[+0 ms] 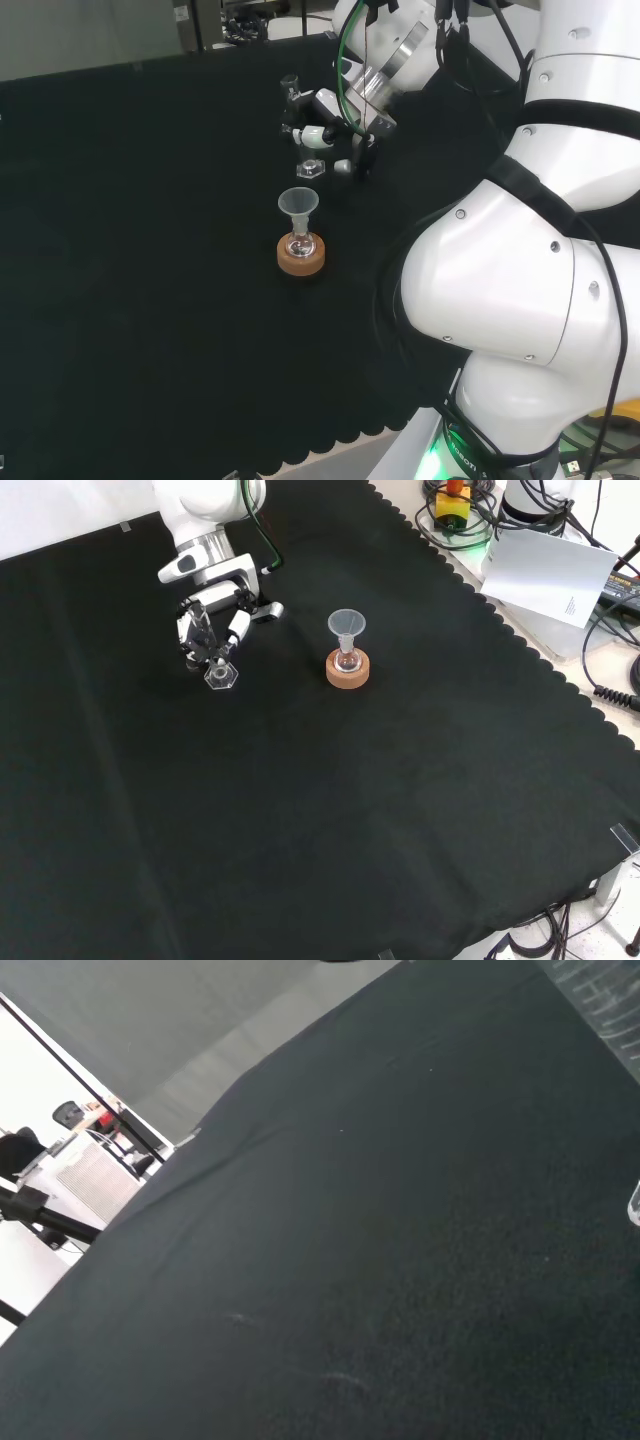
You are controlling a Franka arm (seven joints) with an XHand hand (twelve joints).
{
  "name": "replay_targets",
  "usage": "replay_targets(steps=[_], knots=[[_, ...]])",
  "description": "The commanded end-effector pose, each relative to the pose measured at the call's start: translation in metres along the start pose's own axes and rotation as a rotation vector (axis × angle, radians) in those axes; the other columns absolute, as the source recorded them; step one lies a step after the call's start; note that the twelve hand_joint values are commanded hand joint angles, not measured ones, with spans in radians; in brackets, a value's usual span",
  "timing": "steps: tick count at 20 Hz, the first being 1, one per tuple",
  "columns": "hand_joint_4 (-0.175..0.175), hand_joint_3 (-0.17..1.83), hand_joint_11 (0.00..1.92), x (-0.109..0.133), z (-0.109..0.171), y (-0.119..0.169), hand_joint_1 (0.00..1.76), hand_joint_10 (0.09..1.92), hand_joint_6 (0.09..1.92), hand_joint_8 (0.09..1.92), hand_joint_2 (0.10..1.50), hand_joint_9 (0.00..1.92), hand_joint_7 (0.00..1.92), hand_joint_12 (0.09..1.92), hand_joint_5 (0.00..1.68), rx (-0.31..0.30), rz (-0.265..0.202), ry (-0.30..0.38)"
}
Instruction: Put the graduated cylinder back on the table.
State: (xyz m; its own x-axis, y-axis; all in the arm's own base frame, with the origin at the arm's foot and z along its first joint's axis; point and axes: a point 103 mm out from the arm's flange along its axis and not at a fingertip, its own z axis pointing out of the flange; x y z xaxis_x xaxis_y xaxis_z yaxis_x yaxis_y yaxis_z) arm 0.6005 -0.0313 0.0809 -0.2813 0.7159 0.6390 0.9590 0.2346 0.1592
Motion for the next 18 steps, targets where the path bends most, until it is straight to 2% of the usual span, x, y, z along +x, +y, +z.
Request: replay_targets(steps=[1,10,13,15,18], knots=[[-0.175,-0.17,1.23,-0.001,0.006,0.003,1.13,0.09,1.18,0.24,1.25,1.37,1.19,0.72,0.89,-0.001,-0.007,0.026],[-0.175,-0.17,1.19,-0.006,0.010,-0.002,1.13,0.09,1.19,0.27,1.26,1.35,1.15,0.75,0.88,0.011,0.000,0.075],[-0.175,-0.09,1.14,-0.010,0.011,-0.003,1.12,0.09,1.24,0.38,1.24,1.31,1.05,0.82,0.83,0.044,0.001,0.115],[-0.110,-0.05,1.07,-0.012,0.011,-0.004,1.11,0.09,0.98,0.46,1.21,1.27,0.93,0.87,0.75,0.074,0.001,0.132],[-0.065,-0.10,0.92,-0.014,0.010,-0.007,1.07,0.09,0.73,0.55,1.18,1.19,0.77,0.98,0.66,0.100,0.007,0.131]])
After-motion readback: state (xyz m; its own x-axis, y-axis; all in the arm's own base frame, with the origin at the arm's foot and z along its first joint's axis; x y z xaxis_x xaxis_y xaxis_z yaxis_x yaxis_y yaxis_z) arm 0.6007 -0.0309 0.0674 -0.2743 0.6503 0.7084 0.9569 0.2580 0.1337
